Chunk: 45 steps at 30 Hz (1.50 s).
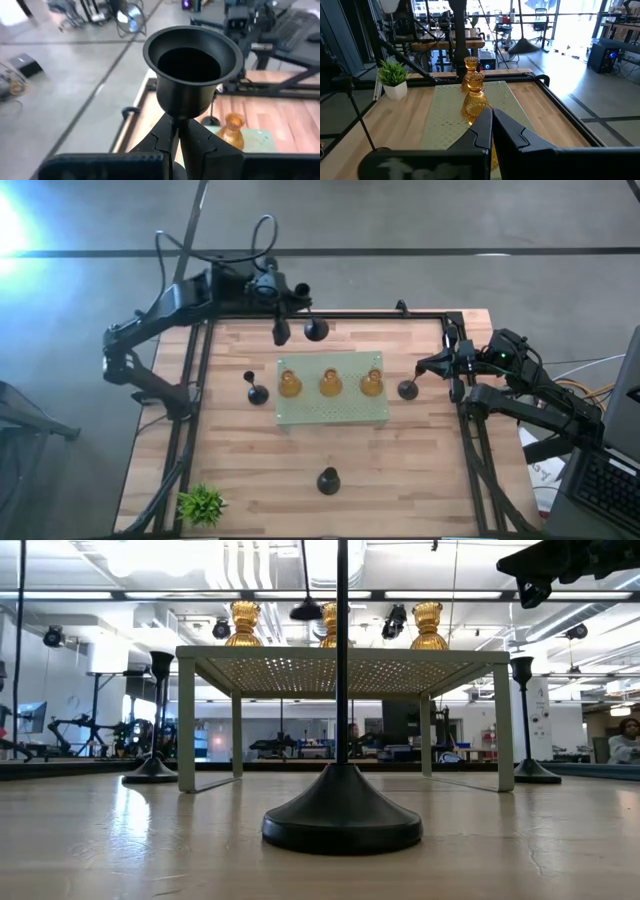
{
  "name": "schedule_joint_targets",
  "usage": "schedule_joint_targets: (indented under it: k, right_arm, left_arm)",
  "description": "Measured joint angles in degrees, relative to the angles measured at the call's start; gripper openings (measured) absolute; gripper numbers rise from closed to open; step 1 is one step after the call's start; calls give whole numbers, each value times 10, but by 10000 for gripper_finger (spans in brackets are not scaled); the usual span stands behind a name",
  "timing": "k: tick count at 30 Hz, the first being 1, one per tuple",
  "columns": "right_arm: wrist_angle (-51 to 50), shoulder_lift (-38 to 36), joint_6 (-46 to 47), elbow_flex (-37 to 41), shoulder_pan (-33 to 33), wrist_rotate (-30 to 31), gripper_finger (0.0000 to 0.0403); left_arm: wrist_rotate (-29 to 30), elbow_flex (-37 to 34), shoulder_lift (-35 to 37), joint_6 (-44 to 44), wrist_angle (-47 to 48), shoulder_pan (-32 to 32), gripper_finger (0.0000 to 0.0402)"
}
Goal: Pick & Place candle stick holders
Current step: Put the black candle holder on the shelf
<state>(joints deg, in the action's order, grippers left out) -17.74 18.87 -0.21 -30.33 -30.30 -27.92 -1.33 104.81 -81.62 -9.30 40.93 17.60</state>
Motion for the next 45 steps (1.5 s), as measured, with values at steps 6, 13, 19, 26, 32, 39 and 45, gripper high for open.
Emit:
schedule_joint_targets:
  k: [6, 13, 19, 26, 32, 39, 45]
  right_arm:
    - [0, 0, 0, 0, 0, 0, 9]
    - [0, 0, 0, 0, 0, 0, 9]
    - [0, 0, 0, 0, 0, 0, 9]
    - [0, 0, 0, 0, 0, 0, 9]
    - [0, 0, 0, 0, 0, 0, 9]
    - [0, 0, 0, 0, 0, 0, 9]
    - [0, 0, 0, 0, 0, 0, 9]
  left_arm:
    - [-31, -31, -17, -3, 1, 17, 19]
    - [-71, -147, 37, -1, -78, 39, 19]
    - [-103, -258, 93, 31, -145, 48, 19]
    - [-119, -318, 118, 50, -149, 49, 19]
    - [-133, -321, 116, 51, -164, 49, 19]
    - [-132, -321, 102, 40, -165, 49, 19]
    - [-132, -321, 95, 37, -167, 49, 19]
